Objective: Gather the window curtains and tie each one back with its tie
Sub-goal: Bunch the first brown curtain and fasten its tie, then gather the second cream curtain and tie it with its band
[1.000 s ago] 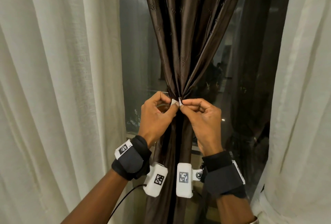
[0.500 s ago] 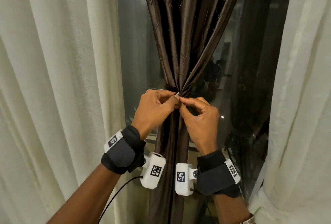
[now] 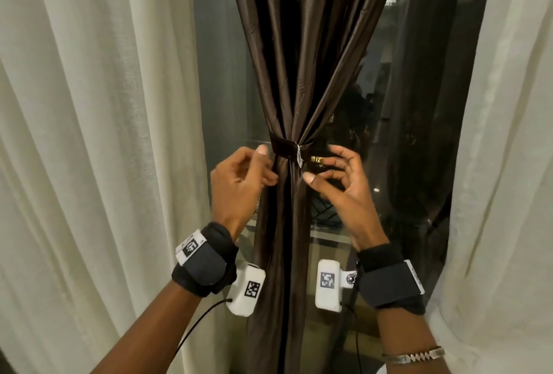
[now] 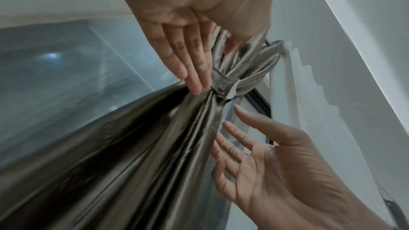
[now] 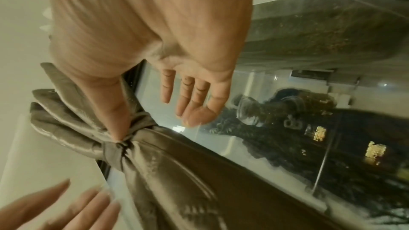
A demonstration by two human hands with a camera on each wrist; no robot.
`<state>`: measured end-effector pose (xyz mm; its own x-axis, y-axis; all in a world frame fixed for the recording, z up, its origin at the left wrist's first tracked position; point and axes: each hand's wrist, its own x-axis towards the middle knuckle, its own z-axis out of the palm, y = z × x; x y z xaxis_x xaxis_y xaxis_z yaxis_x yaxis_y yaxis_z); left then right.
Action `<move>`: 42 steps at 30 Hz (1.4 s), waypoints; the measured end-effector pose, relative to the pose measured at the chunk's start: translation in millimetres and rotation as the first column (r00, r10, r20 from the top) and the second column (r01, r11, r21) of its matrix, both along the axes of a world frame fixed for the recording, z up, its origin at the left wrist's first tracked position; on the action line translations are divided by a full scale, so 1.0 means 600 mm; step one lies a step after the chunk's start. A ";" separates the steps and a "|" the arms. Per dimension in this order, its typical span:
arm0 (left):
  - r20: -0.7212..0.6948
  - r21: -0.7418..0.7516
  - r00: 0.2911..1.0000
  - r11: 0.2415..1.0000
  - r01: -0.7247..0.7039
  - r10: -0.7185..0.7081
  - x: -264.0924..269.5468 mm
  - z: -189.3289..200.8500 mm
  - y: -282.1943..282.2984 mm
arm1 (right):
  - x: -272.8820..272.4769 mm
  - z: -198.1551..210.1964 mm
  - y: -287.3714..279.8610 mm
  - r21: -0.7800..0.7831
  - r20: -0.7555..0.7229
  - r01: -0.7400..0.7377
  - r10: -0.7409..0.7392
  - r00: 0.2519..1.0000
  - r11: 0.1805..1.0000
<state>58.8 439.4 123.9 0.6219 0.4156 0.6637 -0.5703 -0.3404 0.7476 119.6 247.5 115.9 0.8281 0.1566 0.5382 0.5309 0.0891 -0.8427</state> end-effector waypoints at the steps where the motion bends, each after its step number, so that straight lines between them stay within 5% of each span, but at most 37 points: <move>1: -0.036 -0.022 0.999 0.999 -0.041 0.040 0.003 -0.021 0.010 | 0.006 -0.017 0.003 -0.102 -0.021 -0.024 0.022 1.000 0.994; 5: -0.341 0.194 0.936 0.981 -0.023 0.090 0.020 -0.097 0.028 | 0.007 -0.058 0.010 -0.222 -0.034 -0.082 0.076 0.997 0.972; 11: -0.231 0.127 0.966 0.988 -0.085 0.112 0.005 -0.141 0.034 | -0.007 -0.084 -0.001 -0.106 0.060 0.132 -0.126 0.990 0.986; 15: -0.158 0.147 0.978 0.983 -0.112 0.135 -0.039 -0.162 0.034 | -0.070 -0.092 0.030 0.124 0.239 0.350 -0.371 0.898 0.928; 19: -0.072 0.146 0.962 0.957 -0.251 0.263 -0.089 -0.184 0.085 | -0.131 -0.119 0.116 0.006 0.318 0.230 -0.220 0.922 0.973; 23: -0.002 0.062 0.932 0.930 -0.363 0.363 -0.137 -0.207 0.170 | -0.149 -0.160 0.232 -0.120 0.207 0.072 -0.046 0.977 0.990; 30: -0.127 -0.025 0.821 0.826 -0.564 0.557 -0.133 -0.263 0.372 | -0.152 -0.211 0.426 -0.384 -0.204 -0.035 -0.048 0.978 0.923; 35: -0.305 0.204 0.854 0.905 -0.373 0.421 -0.098 -0.301 0.450 | -0.142 -0.208 0.468 -0.183 -0.456 0.001 -0.086 0.886 0.983; 42: -0.203 0.237 0.953 0.956 -0.175 0.225 -0.084 -0.340 0.447 | -0.172 -0.205 0.503 -0.076 -0.429 0.113 -0.135 0.893 0.991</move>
<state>8.2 707.5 -79.9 0.6838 0.4108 0.6031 -0.2992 -0.5960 0.7452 16.4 549.0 -6.8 0.9916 0.0542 0.1172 0.1174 0.0000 -0.9931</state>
